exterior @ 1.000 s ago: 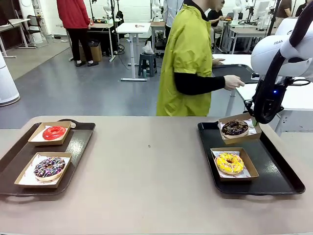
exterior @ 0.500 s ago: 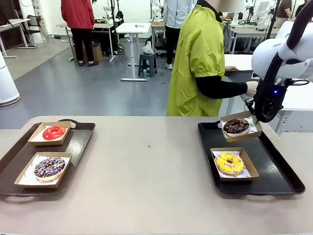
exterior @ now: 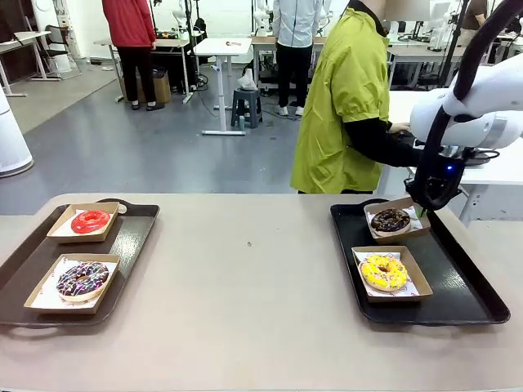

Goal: Individually package the donuts and arrange them on the tray.
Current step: Place the picked Paper togo box on the Handle tray.

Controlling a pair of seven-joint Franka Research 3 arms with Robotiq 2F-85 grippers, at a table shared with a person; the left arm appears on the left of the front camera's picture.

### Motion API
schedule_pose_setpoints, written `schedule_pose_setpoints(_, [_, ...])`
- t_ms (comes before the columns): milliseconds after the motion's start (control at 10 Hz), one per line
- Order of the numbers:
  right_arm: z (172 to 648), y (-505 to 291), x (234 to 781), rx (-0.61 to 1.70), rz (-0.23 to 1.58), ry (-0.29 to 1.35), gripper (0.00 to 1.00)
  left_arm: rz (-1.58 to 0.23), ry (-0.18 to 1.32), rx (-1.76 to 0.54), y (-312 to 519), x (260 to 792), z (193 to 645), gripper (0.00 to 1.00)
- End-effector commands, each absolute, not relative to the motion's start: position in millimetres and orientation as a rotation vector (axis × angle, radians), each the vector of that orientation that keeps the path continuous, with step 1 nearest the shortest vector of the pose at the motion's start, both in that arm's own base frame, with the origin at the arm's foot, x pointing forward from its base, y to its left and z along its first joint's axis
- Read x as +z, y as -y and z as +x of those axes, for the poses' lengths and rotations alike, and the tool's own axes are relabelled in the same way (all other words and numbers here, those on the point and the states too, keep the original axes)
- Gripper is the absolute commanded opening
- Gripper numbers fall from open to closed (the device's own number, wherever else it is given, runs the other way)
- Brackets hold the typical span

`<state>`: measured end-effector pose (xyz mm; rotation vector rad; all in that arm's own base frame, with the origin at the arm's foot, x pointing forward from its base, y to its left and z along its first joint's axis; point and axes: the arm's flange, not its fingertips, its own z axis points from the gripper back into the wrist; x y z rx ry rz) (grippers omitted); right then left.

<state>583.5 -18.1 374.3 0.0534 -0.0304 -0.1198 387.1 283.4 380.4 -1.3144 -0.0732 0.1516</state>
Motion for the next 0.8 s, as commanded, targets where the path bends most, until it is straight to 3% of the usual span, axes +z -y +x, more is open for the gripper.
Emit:
schedule_pose_setpoints(0, [596,15,369,-0.086,0.087,0.013,0.01,-1.3,0.071,0.154,-282,382,382,1.0])
schedule_pose_setpoints(200, [598,12,364,-0.077,0.08,0.003,0.01,-1.3,0.071,0.154,-282,382,382,1.0])
schedule_pose_setpoints(300, [597,11,364,-0.075,0.083,-0.002,0.54,-1.3,0.071,0.154,-282,382,382,1.0])
schedule_pose_setpoints(400, [596,11,365,-0.071,0.08,0.001,0.61,-1.3,0.071,0.154,-282,382,382,1.0])
schedule_pose_setpoints(500, [595,13,368,-0.077,0.083,0.002,1.0,-1.3,0.071,0.154,-282,382,382,1.0])
schedule_pose_setpoints(700, [590,14,374,-0.08,0.093,0.006,1.0,-1.3,0.071,0.154,-282,382,382,1.0])
